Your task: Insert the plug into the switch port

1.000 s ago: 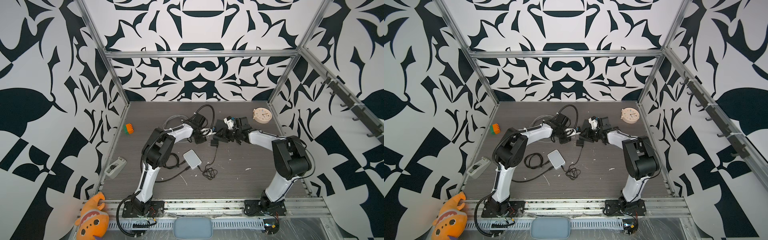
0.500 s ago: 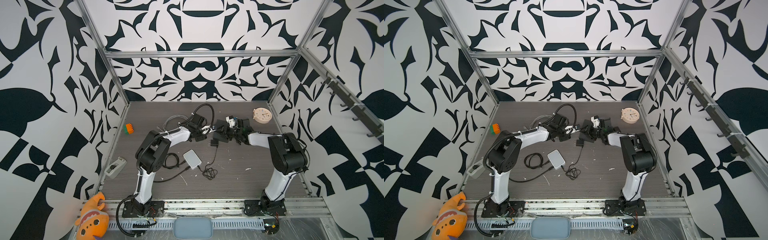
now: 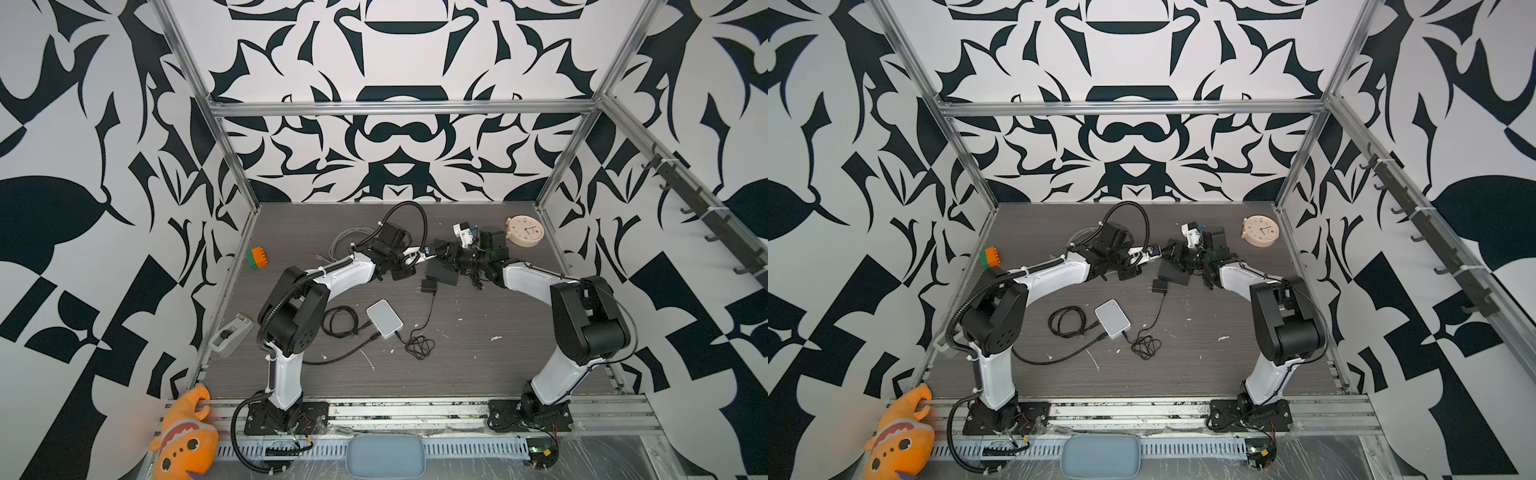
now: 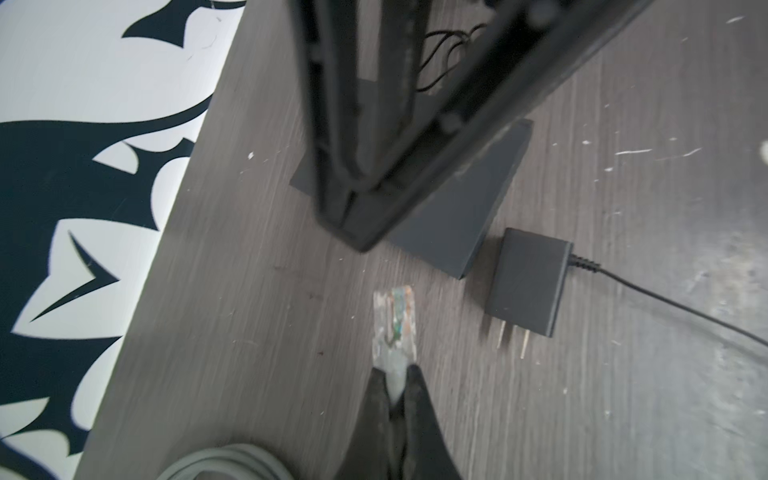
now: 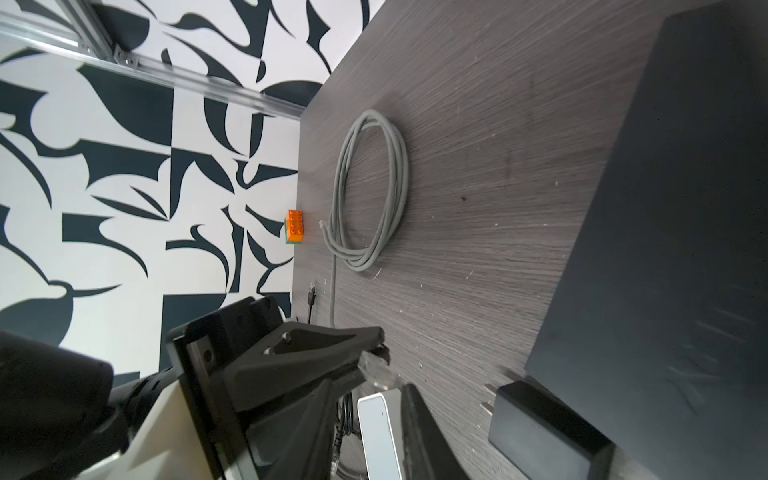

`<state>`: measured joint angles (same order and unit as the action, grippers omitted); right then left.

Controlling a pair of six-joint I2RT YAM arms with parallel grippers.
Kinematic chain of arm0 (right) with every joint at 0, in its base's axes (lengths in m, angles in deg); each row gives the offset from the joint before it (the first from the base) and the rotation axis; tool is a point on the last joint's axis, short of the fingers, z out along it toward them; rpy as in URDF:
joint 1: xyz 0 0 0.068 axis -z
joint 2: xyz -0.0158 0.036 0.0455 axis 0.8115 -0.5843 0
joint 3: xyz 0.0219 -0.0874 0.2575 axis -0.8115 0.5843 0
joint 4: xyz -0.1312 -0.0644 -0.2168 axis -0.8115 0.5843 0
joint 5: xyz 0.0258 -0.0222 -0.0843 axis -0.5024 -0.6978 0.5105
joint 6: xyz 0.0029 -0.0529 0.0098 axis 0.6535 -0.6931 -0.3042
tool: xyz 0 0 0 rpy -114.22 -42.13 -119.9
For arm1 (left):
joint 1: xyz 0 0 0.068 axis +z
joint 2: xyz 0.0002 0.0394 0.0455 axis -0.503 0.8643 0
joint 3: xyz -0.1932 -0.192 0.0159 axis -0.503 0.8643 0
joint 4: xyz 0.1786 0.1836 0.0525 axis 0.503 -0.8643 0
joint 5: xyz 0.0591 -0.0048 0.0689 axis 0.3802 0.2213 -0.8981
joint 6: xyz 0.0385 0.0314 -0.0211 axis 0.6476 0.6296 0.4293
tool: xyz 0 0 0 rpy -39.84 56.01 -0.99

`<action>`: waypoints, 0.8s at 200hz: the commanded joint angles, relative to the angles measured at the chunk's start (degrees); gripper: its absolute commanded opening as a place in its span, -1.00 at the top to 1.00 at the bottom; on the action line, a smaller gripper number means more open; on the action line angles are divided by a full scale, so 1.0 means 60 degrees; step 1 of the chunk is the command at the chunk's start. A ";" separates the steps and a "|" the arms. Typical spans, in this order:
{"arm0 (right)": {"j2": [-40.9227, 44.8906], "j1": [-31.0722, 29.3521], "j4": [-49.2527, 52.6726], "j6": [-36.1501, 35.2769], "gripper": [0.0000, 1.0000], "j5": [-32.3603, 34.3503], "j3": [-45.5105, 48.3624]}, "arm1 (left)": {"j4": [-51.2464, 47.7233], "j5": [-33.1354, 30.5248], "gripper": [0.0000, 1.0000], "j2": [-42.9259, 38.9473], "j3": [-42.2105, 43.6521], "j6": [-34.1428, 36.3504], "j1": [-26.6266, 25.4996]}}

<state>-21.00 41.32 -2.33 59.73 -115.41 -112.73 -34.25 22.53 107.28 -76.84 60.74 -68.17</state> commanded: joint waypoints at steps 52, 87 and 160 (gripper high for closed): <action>0.0293 -0.0372 0.1507 -0.1163 0.36 0.0180 -0.0794 | -0.0220 0.1083 1.00 -0.0598 0.0019 -0.0217 0.0126; 0.0281 -0.0392 0.1667 -0.1279 0.36 0.0215 -0.0908 | -0.0262 0.1159 1.00 -0.0673 0.0042 -0.0260 0.0148; 0.0189 -0.0437 0.0766 -0.0145 0.35 0.0155 -0.0849 | -0.0280 0.1236 1.00 -0.0809 0.0086 -0.0260 0.0162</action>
<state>-20.68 39.09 6.74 55.30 -114.47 -116.28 -35.06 28.15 104.87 -76.84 59.10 -67.32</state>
